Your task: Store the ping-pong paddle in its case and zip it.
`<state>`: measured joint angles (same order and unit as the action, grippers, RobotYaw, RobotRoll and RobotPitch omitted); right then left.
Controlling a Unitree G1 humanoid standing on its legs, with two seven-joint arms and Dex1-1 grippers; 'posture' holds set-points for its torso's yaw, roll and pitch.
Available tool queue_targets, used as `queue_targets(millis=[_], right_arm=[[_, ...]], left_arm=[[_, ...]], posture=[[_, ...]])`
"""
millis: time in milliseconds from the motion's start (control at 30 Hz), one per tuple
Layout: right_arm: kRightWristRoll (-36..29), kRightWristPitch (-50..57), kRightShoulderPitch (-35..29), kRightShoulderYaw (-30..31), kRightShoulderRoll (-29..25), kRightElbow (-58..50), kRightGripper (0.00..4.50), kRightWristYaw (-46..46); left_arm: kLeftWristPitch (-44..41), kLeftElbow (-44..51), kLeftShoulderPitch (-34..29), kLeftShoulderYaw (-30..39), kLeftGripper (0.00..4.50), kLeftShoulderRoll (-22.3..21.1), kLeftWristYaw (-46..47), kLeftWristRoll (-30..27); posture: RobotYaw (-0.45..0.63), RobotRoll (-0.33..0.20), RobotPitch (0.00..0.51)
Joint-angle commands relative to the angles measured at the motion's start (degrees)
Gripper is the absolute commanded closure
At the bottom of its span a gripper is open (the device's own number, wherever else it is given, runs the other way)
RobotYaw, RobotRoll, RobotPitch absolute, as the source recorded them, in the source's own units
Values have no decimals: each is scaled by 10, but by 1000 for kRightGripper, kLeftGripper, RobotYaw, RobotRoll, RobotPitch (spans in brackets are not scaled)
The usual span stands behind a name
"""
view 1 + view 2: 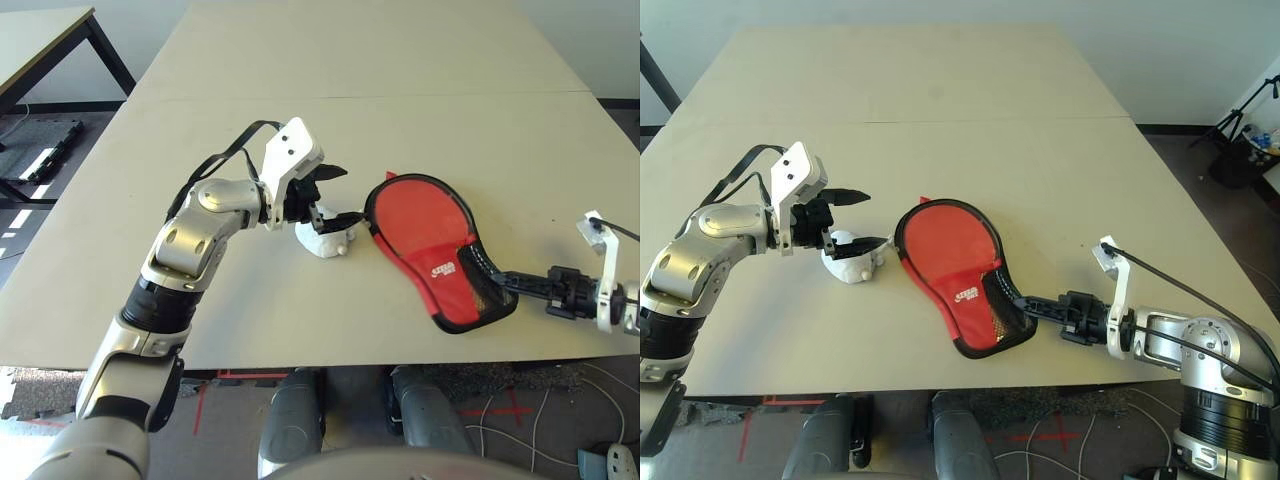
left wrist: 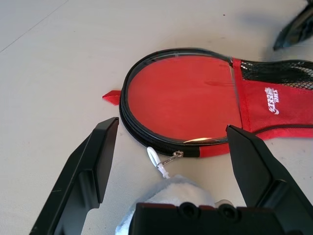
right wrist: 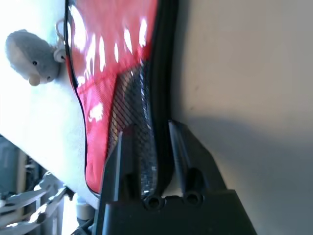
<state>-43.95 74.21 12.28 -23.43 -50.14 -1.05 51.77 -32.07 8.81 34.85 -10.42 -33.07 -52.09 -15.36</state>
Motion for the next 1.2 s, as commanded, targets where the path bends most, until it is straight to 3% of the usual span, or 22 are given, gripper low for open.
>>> queue_targets(millis=[33, 133, 233, 467, 667, 1000, 1200], right_arm=[[12, -52, 23, 27, -52, 31, 1756, 57], [60, -165, 59, 76, -98, 83, 906, 128], [121, -301, 107, 132, -86, 140, 18, 174], [241, -528, 254, 241, 6, 291, 18, 225], [305, -644, 333, 284, 76, 411, 18, 253], [393, -774, 358, 328, 151, 546, 18, 259], [430, -827, 356, 333, 170, 595, 18, 241]], left_arm=[[-3, 4, -6, -5, 0, -8, -5, 4], [-5, 6, -7, -2, 0, -13, -6, 3], [-7, 8, -7, 0, 0, -18, -5, 2], [-18, 18, -14, 7, 0, -35, -5, -1], [-29, 34, -28, 15, 0, -49, -2, -5], [-47, 51, -41, 21, 0, -61, -2, -9], [-53, 42, -45, 19, 0, -72, -12, -10]], posture=[[-10, 0, 154], [-6, 0, 152], [-4, 0, 149], [28, 0, 153], [55, 0, 159], [66, 0, 160], [70, 0, 162]])
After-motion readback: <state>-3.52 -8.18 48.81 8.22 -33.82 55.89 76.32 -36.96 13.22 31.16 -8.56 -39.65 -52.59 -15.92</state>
